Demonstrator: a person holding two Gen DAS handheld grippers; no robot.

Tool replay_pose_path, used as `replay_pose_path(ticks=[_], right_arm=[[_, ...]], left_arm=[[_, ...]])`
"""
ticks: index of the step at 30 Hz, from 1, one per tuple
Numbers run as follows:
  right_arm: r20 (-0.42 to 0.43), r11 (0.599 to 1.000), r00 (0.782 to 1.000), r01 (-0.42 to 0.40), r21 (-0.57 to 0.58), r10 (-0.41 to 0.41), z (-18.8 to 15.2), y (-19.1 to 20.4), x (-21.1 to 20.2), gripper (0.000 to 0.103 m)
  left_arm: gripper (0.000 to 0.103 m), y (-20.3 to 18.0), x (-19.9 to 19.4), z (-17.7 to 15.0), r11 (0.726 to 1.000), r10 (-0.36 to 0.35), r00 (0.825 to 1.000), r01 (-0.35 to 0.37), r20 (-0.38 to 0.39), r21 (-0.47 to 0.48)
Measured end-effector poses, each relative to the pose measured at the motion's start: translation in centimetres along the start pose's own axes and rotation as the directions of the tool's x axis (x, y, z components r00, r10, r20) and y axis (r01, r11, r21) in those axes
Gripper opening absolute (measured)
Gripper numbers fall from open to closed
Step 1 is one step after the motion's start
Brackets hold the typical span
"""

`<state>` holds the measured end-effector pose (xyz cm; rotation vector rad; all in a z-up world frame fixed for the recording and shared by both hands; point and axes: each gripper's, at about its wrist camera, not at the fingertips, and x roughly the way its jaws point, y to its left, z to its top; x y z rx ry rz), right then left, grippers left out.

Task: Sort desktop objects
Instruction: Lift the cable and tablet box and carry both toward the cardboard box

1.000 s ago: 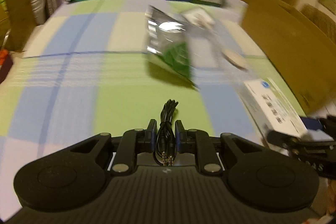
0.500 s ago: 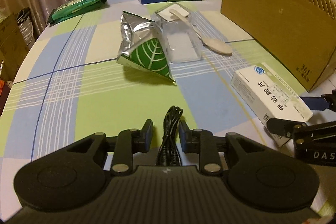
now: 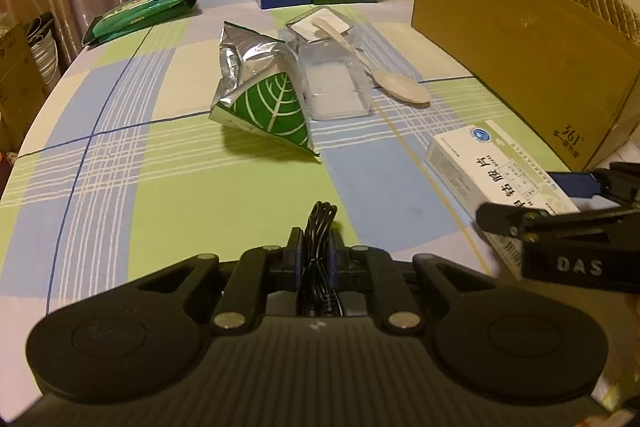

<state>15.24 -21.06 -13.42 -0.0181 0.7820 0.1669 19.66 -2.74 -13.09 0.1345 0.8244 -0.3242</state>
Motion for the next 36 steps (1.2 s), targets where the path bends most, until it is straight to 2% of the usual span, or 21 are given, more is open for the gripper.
replay_pose_path(ticks=[11, 20, 28, 36], right_arm=[[0.009, 1.0, 1.0, 0.01, -0.013, -0.01, 0.5, 0.5, 0.7, 0.068], [0.06, 1.0, 0.998, 0.027, -0.009, -0.027, 1.3, -0.1, -1.6, 0.068], [0.084, 0.999, 0.996, 0.04, 0.005, -0.04, 2.1, -1.2, -5.5, 0.068], [0.126, 0.997, 0.99, 0.049, 0.067, -0.058, 3.8, -3.8, -11.1, 0.068]], left_arm=[[0.008, -0.3, -0.6, 0.1, 1.0, -0.016, 1.0, 0.016, 0.023, -0.01], [0.008, -1.1, -2.0, 1.1, 0.999, -0.039, 0.998, 0.04, 0.049, -0.026], [0.008, -3.6, -5.2, 1.7, 0.991, -0.082, 0.994, 0.089, 0.075, -0.096], [0.008, -7.8, -9.4, 3.5, 0.988, -0.127, 0.985, 0.136, 0.12, -0.076]])
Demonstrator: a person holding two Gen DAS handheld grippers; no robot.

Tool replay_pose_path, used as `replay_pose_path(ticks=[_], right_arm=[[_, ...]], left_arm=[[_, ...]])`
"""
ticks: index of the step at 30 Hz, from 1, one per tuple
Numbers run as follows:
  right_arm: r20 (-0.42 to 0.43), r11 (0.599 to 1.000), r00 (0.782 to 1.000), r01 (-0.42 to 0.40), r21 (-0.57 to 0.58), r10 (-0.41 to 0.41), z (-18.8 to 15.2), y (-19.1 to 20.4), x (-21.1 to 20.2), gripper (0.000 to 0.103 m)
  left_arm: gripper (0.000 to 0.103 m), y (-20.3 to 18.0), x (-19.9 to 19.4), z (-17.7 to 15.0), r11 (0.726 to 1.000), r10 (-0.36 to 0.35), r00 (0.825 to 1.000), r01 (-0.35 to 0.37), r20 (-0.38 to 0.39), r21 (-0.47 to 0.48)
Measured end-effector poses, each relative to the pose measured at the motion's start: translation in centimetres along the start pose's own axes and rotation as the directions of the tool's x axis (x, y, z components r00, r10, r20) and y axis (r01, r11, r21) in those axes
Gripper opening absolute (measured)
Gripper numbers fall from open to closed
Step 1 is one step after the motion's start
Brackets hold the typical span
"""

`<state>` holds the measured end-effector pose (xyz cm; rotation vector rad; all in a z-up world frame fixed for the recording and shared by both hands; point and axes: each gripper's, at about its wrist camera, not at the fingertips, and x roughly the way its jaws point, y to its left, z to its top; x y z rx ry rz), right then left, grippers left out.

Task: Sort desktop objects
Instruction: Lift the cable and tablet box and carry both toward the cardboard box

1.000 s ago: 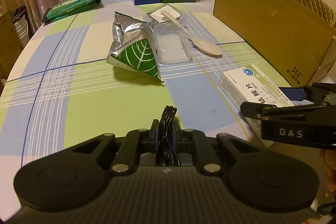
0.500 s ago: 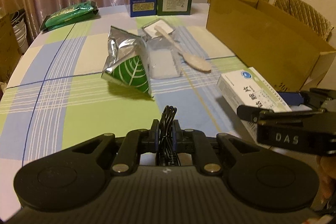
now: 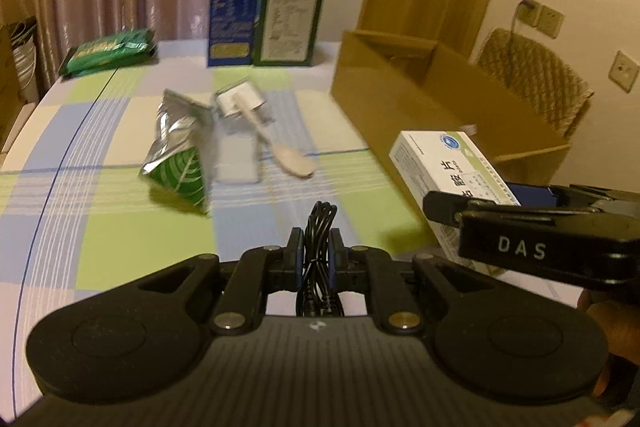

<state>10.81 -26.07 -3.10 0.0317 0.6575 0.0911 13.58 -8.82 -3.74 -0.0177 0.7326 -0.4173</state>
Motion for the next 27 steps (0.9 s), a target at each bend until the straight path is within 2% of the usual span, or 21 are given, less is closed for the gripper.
replay_pose_path(ticks=[8, 16, 21, 27], right_arm=[[0.064, 0.998, 0.997, 0.033, 0.046, -0.036, 2.4, -3.2, -4.2, 0.068], [0.121, 0.991, 0.987, 0.096, 0.098, -0.108, 4.9, -8.7, -7.1, 0.068], [0.129, 0.985, 0.981, 0.13, 0.112, -0.144, 5.9, -12.7, -7.1, 0.068], [0.119, 0.988, 0.985, 0.116, 0.099, -0.128, 7.2, -15.9, -5.4, 0.068]], left_arm=[[0.008, -5.2, -2.2, 2.0, 0.998, -0.042, 0.998, 0.04, 0.038, 0.056], [0.008, -9.7, -1.5, 5.1, 0.991, -0.107, 0.993, 0.101, 0.058, 0.092], [0.008, -12.3, 0.0, 7.4, 0.986, -0.133, 0.989, 0.125, 0.066, 0.111], [0.008, -14.1, 3.4, 9.7, 0.986, -0.148, 0.988, 0.143, 0.054, 0.081]])
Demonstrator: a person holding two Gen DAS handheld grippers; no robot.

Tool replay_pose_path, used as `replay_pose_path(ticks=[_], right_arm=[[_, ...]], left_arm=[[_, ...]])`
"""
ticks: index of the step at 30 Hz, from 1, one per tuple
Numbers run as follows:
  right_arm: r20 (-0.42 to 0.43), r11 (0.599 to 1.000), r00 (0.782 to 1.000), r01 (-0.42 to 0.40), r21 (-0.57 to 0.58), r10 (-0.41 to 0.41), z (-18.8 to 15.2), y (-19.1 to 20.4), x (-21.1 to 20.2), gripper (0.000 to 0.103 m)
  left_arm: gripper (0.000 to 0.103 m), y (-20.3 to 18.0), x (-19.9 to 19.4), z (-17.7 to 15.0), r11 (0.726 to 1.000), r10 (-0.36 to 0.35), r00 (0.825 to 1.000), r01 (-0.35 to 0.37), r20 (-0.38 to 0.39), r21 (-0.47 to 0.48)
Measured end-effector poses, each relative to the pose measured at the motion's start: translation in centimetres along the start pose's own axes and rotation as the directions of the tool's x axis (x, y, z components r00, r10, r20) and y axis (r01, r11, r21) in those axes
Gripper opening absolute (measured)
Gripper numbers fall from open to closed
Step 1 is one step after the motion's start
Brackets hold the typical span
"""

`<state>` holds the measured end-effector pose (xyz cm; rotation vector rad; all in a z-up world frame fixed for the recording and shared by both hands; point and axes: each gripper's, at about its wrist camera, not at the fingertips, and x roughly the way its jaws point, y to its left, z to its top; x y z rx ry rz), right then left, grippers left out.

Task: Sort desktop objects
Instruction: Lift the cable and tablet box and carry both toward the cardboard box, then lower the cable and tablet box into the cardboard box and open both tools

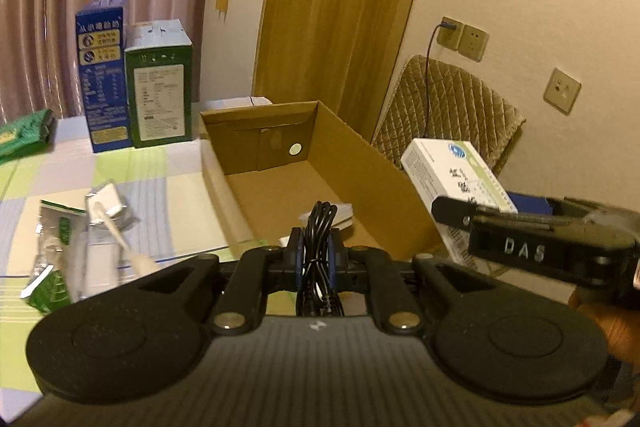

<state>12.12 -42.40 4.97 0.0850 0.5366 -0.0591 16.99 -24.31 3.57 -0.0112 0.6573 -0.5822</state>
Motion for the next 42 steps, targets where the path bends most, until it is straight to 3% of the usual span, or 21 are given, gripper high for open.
replay_pose_path(ticks=[12, 21, 39, 42], right_arm=[[-0.045, 1.0, 0.999, -0.031, -0.004, 0.031, 1.1, -2.3, 5.5, 0.068], [-0.072, 0.999, 0.996, -0.044, -0.017, 0.043, 1.3, -2.7, 8.3, 0.068], [-0.081, 0.997, 0.994, -0.075, -0.009, 0.074, 2.1, -1.6, 9.8, 0.068], [-0.064, 0.995, 0.993, -0.098, 0.011, 0.099, 2.4, -1.5, 9.9, 0.068]], left_arm=[[0.008, 0.2, 6.9, 2.0, 0.997, 0.003, 0.999, -0.005, -0.034, -0.073], [0.009, 1.2, 9.2, 2.3, 0.991, 0.002, 1.0, -0.005, -0.019, -0.135], [0.013, 4.2, 6.6, 1.8, 0.982, 0.07, 0.998, -0.069, -0.004, -0.175], [0.019, 4.4, 6.2, 1.4, 0.982, 0.081, 0.997, -0.082, -0.01, -0.173]])
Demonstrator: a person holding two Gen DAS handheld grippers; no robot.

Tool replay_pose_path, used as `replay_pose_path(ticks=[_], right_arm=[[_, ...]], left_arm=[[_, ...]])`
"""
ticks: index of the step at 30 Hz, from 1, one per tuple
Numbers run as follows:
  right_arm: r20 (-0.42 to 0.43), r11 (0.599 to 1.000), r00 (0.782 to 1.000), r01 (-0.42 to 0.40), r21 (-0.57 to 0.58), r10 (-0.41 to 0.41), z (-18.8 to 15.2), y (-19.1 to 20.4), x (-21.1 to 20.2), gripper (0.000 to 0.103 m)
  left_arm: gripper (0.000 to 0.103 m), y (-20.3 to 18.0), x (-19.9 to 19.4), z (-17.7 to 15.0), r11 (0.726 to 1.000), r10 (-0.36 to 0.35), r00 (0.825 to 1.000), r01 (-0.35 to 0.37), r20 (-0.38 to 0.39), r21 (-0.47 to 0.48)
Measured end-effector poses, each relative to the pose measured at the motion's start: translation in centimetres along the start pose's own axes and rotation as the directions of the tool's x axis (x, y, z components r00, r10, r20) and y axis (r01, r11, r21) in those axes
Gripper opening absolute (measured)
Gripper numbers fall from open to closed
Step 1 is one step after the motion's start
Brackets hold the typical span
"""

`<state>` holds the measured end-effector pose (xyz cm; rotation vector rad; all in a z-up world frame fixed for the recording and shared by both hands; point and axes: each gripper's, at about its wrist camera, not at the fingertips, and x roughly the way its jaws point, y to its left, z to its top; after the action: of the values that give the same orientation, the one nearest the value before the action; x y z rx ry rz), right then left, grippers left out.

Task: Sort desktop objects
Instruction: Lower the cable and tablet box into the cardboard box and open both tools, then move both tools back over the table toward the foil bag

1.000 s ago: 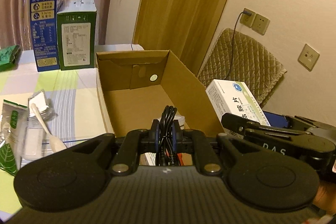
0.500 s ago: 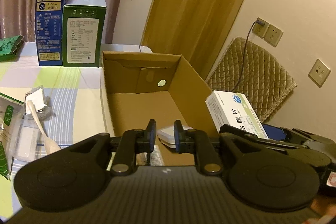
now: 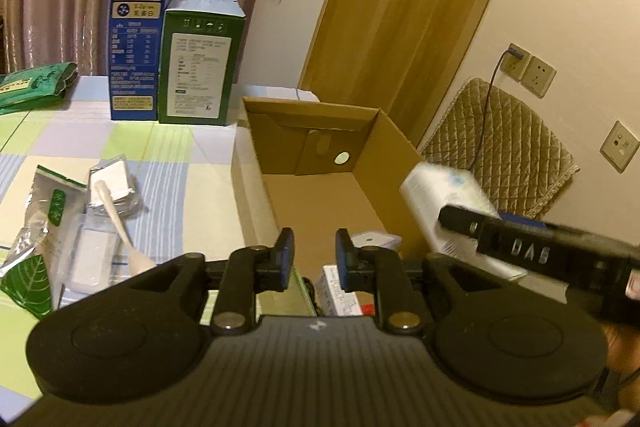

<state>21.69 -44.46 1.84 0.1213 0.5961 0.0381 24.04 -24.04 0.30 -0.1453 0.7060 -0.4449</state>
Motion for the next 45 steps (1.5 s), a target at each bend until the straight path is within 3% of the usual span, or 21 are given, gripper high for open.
replay_pose_path(ticks=[3, 12, 14, 18, 20, 28, 35, 45], right_arm=[[0.008, 1.0, 1.0, 0.003, 0.01, -0.003, 0.2, 0.0, -0.2, 0.077], [-0.038, 0.999, 0.999, 0.01, 0.045, -0.009, -1.3, -0.4, -1.6, 0.08], [-0.047, 0.999, 0.999, 0.01, 0.053, -0.008, -1.5, -0.2, -2.1, 0.081], [-0.059, 0.998, 0.998, 0.016, 0.062, -0.012, -1.7, 0.4, -3.4, 0.087], [-0.061, 0.998, 0.998, 0.015, 0.055, -0.012, -1.7, 1.0, -4.1, 0.091], [-0.056, 0.999, 0.998, -0.004, 0.031, 0.006, -1.9, 4.0, -6.8, 0.101], [-0.055, 0.999, 0.998, -0.039, -0.003, 0.039, -2.1, 7.4, -8.3, 0.101], [-0.06, 0.992, 0.992, -0.115, -0.055, 0.111, -3.2, 12.3, -9.7, 0.101]], left_arm=[[0.027, 0.4, -0.4, -0.5, 1.0, 0.013, 1.0, -0.013, -0.003, 0.009], [0.048, 0.8, -2.3, -1.7, 0.999, 0.043, 0.999, -0.043, -0.007, 0.024], [0.058, 0.8, -2.9, -1.9, 0.999, 0.047, 0.999, -0.047, -0.008, 0.027], [0.07, 0.8, -4.5, -2.2, 0.997, 0.061, 0.998, -0.061, 0.006, 0.037], [0.083, 0.9, -5.4, -2.4, 0.996, 0.074, 0.997, -0.075, 0.019, 0.042], [0.1, 2.1, -9.5, -2.7, 0.994, 0.095, 0.994, -0.098, 0.056, 0.056], [0.102, 4.2, -12.9, -3.4, 0.992, 0.105, 0.992, -0.109, 0.067, 0.057], [0.102, 8.1, -17.3, -5.2, 0.984, 0.174, 0.981, -0.176, 0.092, 0.022]])
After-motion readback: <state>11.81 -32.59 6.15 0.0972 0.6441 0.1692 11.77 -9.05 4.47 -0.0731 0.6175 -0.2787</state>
